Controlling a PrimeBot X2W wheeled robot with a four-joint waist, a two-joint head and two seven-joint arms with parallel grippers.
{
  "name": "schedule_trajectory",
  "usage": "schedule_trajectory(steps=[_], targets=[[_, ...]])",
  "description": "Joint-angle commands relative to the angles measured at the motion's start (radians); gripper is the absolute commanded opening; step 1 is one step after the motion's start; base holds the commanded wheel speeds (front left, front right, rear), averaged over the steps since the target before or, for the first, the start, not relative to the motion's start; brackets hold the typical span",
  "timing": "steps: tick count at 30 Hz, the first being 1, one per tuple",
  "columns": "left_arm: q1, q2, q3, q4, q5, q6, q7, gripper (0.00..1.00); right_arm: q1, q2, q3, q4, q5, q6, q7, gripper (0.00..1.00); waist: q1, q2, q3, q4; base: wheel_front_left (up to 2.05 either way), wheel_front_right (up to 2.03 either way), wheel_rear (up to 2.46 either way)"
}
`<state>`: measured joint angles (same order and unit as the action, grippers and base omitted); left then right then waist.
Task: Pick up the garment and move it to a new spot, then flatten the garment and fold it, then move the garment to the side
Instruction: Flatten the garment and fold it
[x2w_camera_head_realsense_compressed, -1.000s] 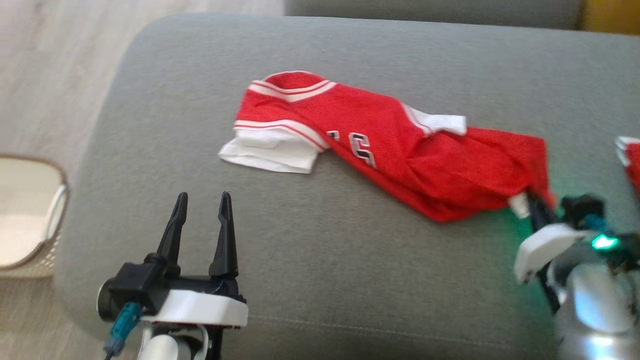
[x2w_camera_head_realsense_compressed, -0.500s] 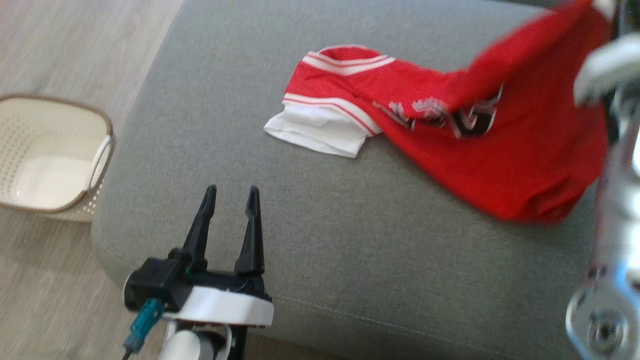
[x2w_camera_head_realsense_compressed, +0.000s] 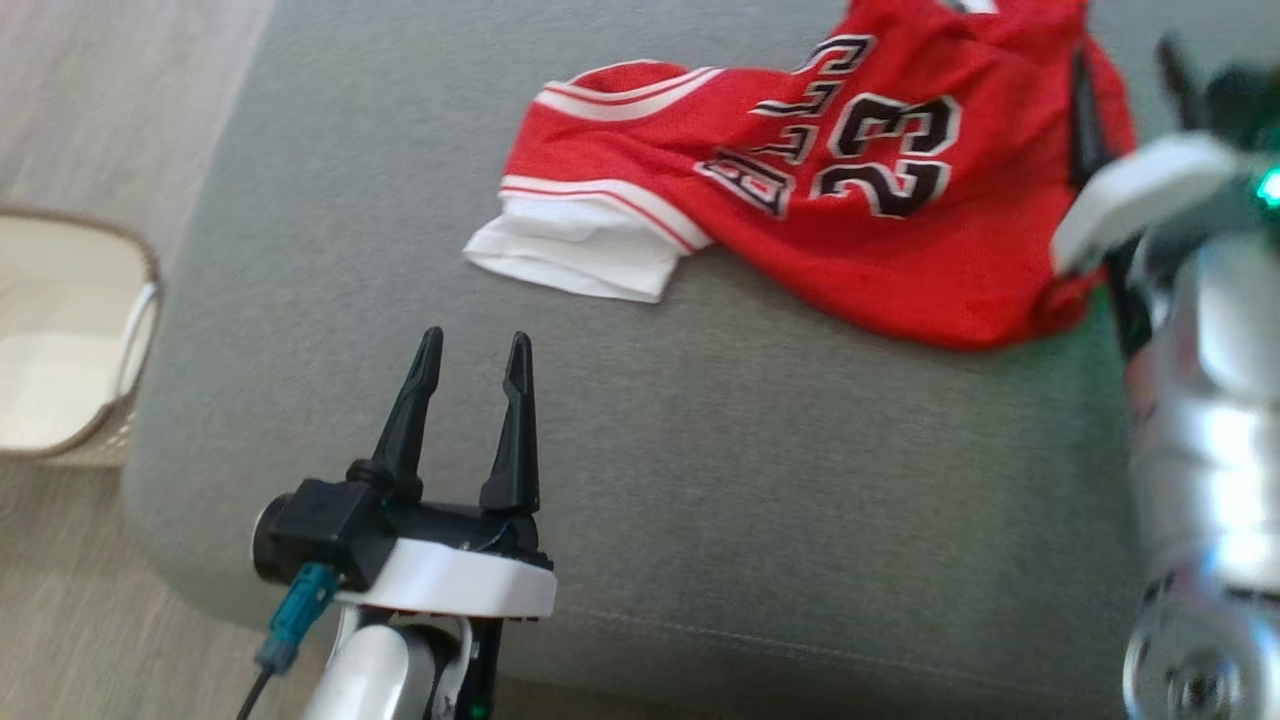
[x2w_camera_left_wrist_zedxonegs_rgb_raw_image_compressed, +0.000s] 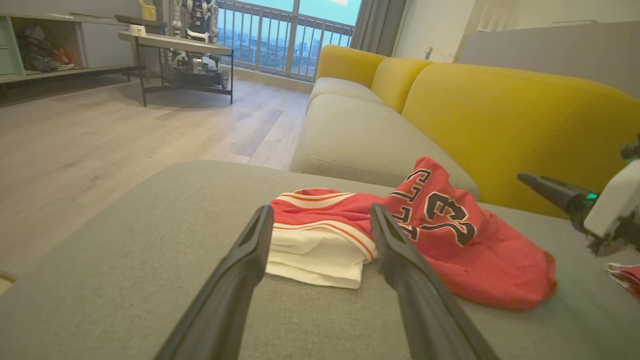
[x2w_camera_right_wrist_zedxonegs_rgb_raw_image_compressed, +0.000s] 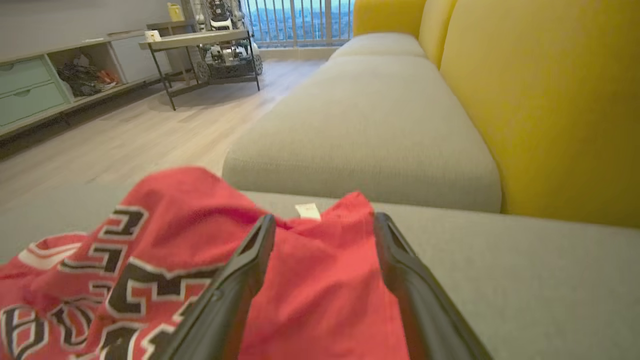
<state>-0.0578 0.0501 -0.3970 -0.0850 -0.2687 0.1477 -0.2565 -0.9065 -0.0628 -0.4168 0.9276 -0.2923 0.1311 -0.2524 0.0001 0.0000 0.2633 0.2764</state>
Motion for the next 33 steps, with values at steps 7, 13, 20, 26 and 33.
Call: schedule_trajectory(steps=[7, 13, 20, 26, 33], targets=[[0.0, 0.0, 0.046, -0.036, 0.033, -0.009, -0.005, 1.0, 0.245, 0.013, 0.19, -0.073, 0.307, 0.0, -0.009, 1.0, -0.0001, 0.0, -0.044, -0.09, 0.0, 0.0, 0.0], [0.028, 0.0, 0.052, -0.035, 0.042, -0.01, -0.005, 1.0, 0.441, 0.013, 0.321, -0.154, 0.413, 0.0, -0.009, 1.0, -0.0001, 0.0, -0.078, -0.113, 0.0, 0.0, 0.0], [0.031, 0.0, 0.037, -0.038, 0.042, -0.015, -0.005, 1.0, 0.484, 0.013, 0.327, -0.238, 0.321, 0.0, -0.009, 1.0, -0.0001, 0.0, -0.085, -0.097, 0.0, 0.0, 0.0], [0.031, 0.0, 0.035, -0.031, 0.037, -0.018, -0.005, 1.0, 0.46, 0.013, 0.262, -0.223, 0.185, 0.0, 0.002, 1.0, -0.0001, 0.0, -0.079, -0.068, 0.0, 0.0, 0.0], [0.028, 0.0, 0.022, -0.027, 0.03, -0.015, -0.005, 1.0, 0.426, 0.013, 0.194, -0.199, 0.014, 0.0, 0.006, 1.0, -0.0001, 0.0, -0.073, -0.048, 0.0, 0.0, 0.0]])
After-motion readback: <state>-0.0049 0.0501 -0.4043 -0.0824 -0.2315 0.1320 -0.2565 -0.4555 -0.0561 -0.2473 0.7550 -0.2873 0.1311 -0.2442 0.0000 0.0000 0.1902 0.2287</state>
